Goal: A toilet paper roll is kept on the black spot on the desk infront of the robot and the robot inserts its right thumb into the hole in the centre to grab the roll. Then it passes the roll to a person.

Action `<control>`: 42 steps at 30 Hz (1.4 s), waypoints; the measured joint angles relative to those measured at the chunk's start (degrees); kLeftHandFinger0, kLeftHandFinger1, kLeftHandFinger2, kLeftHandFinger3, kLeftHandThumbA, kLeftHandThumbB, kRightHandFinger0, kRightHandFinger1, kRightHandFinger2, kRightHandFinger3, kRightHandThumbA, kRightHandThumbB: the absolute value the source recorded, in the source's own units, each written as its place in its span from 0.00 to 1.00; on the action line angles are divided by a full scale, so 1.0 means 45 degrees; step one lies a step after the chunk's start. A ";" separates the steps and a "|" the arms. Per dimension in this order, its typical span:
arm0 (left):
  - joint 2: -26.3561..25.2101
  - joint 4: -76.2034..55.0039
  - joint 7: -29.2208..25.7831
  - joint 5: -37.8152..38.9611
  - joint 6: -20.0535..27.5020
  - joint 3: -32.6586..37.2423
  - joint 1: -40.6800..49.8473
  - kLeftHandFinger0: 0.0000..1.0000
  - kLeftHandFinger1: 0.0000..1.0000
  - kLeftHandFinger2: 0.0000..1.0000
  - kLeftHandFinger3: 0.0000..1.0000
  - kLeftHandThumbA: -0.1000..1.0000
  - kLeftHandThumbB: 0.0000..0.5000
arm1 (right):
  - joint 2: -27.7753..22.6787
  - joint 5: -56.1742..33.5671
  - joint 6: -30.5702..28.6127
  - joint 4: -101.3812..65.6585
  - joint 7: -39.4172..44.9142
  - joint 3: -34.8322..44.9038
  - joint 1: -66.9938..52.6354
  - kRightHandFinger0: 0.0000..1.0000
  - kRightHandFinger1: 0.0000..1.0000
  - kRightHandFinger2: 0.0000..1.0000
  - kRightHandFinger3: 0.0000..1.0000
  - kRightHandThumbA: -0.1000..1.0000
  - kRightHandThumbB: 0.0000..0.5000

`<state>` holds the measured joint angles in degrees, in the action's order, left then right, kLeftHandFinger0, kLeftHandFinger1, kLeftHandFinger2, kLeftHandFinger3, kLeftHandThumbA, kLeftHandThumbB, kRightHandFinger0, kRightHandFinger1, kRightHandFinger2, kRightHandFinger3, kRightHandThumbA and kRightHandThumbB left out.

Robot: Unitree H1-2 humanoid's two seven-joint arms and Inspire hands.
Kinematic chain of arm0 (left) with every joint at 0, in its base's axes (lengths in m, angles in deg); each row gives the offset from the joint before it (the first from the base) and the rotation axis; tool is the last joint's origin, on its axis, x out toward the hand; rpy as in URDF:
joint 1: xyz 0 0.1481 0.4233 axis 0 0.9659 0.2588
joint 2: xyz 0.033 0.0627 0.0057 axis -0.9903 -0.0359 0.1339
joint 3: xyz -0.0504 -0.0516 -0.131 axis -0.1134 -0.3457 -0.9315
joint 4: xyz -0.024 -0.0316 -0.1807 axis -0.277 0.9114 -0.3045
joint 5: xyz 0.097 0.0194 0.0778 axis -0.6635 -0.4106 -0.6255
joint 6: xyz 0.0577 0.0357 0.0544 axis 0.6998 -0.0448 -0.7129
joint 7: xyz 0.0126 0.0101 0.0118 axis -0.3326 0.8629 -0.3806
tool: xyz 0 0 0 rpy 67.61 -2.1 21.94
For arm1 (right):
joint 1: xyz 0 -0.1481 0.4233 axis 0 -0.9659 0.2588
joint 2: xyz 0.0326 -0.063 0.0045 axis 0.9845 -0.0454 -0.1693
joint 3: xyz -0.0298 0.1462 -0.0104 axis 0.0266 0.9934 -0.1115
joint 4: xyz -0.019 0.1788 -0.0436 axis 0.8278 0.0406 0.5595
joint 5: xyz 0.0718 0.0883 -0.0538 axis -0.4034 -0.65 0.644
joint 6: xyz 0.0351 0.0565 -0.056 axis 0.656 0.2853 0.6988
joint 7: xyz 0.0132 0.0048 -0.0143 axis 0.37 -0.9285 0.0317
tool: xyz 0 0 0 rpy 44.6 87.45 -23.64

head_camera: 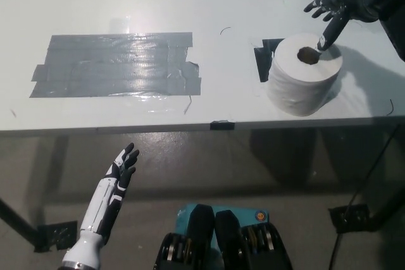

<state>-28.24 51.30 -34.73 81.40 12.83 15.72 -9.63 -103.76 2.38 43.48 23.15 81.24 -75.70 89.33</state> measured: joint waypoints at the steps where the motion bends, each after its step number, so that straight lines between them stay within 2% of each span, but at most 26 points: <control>1: 0.0000 0.0000 0.0000 0.0000 0.0000 0.0000 -0.0003 1.00 1.00 1.00 1.00 1.00 0.39 | 0.0009 0.0003 -0.0030 0.0015 -0.0014 0.0015 -0.0003 1.00 1.00 1.00 1.00 0.97 0.68; 4: 0.0000 -0.0001 0.0000 0.0000 0.0000 0.0000 -0.0001 1.00 1.00 1.00 1.00 1.00 0.38 | 0.0052 0.0052 -0.0215 0.0120 -0.0032 0.0014 -0.0008 1.00 1.00 1.00 1.00 1.00 0.70; 10: -0.0001 -0.0005 0.0002 0.0000 -0.0003 0.0000 -0.0003 1.00 1.00 1.00 1.00 1.00 0.39 | 0.0128 0.0246 -0.0742 0.0354 -0.0046 -0.0049 -0.0038 1.00 1.00 1.00 1.00 1.00 0.72; 14: -0.0001 -0.0006 0.0002 0.0000 -0.0003 -0.0001 -0.0007 1.00 1.00 1.00 1.00 1.00 0.36 | 0.0218 0.0267 -0.0926 0.0562 -0.0149 -0.0006 -0.0050 1.00 1.00 1.00 1.00 1.00 0.71; 17: -0.0001 -0.0006 0.0002 0.0000 -0.0002 -0.0001 -0.0009 1.00 1.00 1.00 1.00 1.00 0.39 | 0.0257 0.0262 -0.1000 0.0650 -0.0229 0.0078 -0.0062 1.00 1.00 1.00 1.00 0.97 0.69; 23: -0.0001 -0.0010 0.0002 0.0004 -0.0008 -0.0005 -0.0047 1.00 1.00 1.00 1.00 1.00 0.38 | 0.0408 0.0272 -0.1044 0.0862 -0.0305 0.0182 -0.0107 1.00 1.00 1.00 1.00 1.00 0.67; 27: -0.0002 -0.0042 0.0003 0.0003 -0.0013 -0.0005 -0.0050 1.00 1.00 1.00 1.00 1.00 0.39 | 0.0545 0.0347 -0.1051 0.1024 -0.0451 0.0167 -0.0123 1.00 1.00 1.00 1.00 0.98 0.63; 33: -0.0002 -0.0044 0.0003 0.0003 -0.0012 -0.0011 -0.0056 1.00 1.00 1.00 1.00 1.00 0.41 | 0.0794 0.0707 -0.1122 0.1377 -0.0774 -0.0255 -0.0121 1.00 1.00 1.00 1.00 0.96 0.66; 40: -0.0002 -0.0050 0.0007 0.0009 -0.0012 -0.0015 -0.0076 1.00 1.00 1.00 1.00 1.00 0.44 | 0.1091 0.1174 -0.1268 0.1603 -0.1221 -0.0764 -0.0121 1.00 1.00 1.00 1.00 0.95 0.66; 42: -0.0003 -0.0049 0.0008 0.0011 -0.0012 -0.0015 -0.0082 1.00 1.00 1.00 1.00 1.00 0.43 | 0.1178 0.1314 -0.1343 0.1678 -0.1391 -0.0860 -0.0122 1.00 1.00 1.00 1.00 0.92 0.64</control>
<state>-28.26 51.08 -34.69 81.45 12.77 15.65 -10.00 -98.46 8.29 37.44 30.70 74.98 -79.56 88.78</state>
